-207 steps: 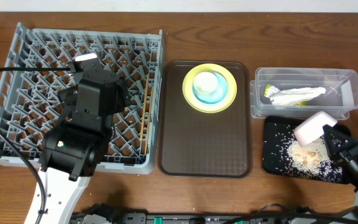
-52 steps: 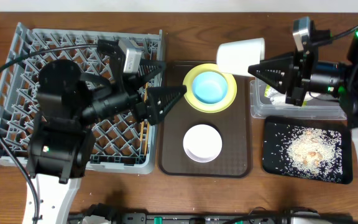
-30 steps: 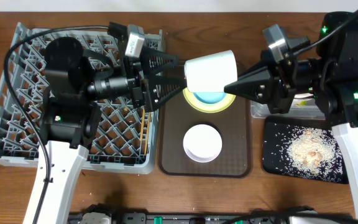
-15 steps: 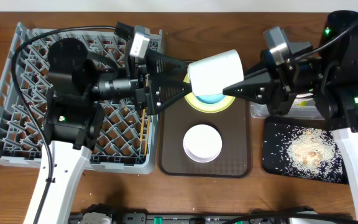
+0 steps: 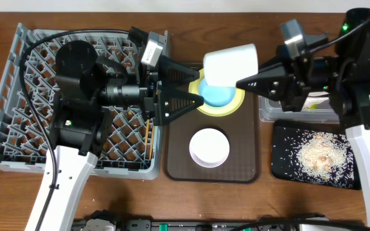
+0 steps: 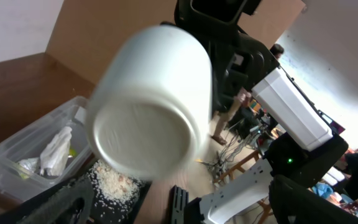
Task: Sort waste into correct bins and load items into the dishwasher
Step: 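Carry the white cup with the left gripper over the dish rack, then lower the white cup upside down into the rack and release, then reach the left gripper to the pink-white bowl on the brown tray, then grasp the pink-white bowl and carry it to the rack's back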
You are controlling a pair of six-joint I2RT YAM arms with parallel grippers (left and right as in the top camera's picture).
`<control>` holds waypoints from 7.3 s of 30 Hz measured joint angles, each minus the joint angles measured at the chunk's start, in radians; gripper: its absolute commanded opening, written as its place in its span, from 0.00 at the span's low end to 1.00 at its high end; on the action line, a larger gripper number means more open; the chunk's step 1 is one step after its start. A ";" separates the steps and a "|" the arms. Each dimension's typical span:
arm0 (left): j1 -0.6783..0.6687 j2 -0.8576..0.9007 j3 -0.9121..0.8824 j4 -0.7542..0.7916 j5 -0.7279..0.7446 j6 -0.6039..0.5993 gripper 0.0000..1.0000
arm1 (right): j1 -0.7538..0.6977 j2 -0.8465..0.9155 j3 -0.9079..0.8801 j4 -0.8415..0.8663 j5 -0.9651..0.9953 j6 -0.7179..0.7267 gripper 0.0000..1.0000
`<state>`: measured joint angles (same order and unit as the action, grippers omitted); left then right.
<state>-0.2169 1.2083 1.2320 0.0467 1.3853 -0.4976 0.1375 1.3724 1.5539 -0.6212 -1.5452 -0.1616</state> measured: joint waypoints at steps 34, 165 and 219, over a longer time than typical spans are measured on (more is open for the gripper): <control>0.053 0.000 0.000 0.010 0.015 0.000 0.52 | 0.106 0.002 0.000 0.003 0.050 0.003 0.76; -0.553 0.209 0.034 -0.863 -1.190 0.189 0.66 | -0.205 0.061 -0.003 -0.610 1.553 0.234 0.99; -0.565 0.401 0.222 -0.774 -1.236 0.135 0.07 | -0.238 0.066 -0.003 -0.613 1.549 0.234 0.99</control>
<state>-0.7822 1.6096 1.4544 -0.7273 0.1493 -0.3626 -0.1005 1.4380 1.5509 -1.2343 0.0036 0.0727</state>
